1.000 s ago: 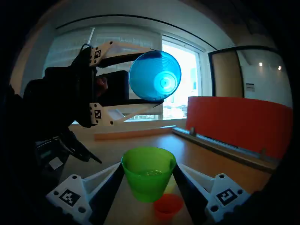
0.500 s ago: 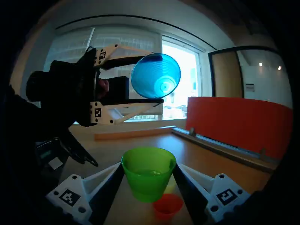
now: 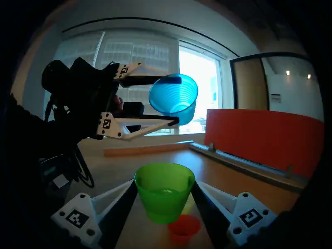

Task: Pour water

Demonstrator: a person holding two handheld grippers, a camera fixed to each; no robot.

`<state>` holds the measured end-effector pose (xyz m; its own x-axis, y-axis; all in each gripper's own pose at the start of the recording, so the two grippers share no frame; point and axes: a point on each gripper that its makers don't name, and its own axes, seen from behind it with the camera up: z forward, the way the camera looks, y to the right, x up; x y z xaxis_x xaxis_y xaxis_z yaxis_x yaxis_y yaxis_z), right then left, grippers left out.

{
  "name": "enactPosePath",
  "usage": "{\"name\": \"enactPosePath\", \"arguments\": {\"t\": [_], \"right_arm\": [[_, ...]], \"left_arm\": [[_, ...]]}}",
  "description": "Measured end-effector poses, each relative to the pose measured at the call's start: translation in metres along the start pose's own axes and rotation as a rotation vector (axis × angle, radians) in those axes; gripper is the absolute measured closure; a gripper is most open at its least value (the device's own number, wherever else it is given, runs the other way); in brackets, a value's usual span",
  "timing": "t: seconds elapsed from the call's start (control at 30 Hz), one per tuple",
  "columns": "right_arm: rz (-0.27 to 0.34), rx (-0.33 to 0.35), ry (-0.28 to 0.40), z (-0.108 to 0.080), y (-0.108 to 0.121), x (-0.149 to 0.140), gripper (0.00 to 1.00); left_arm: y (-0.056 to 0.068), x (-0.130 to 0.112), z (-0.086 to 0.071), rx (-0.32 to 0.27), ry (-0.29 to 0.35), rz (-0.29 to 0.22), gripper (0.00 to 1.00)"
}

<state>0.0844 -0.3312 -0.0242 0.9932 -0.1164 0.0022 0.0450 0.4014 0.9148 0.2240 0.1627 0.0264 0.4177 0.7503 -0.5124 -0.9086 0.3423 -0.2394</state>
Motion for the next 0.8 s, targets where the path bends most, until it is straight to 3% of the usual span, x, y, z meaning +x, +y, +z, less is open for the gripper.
{"name": "enactPosePath", "arguments": {"t": [0.6,0.8], "right_arm": [[-0.001,-0.01,0.01,-0.004,0.002,0.002,0.1],[-0.004,-0.016,0.014,-0.004,0.003,0.004,0.1]], "left_arm": [[-0.015,0.002,-0.002,-0.024,0.072,-0.56,0.15],[-0.016,0.003,-0.004,-0.052,0.088,-0.684,0.15]]}}
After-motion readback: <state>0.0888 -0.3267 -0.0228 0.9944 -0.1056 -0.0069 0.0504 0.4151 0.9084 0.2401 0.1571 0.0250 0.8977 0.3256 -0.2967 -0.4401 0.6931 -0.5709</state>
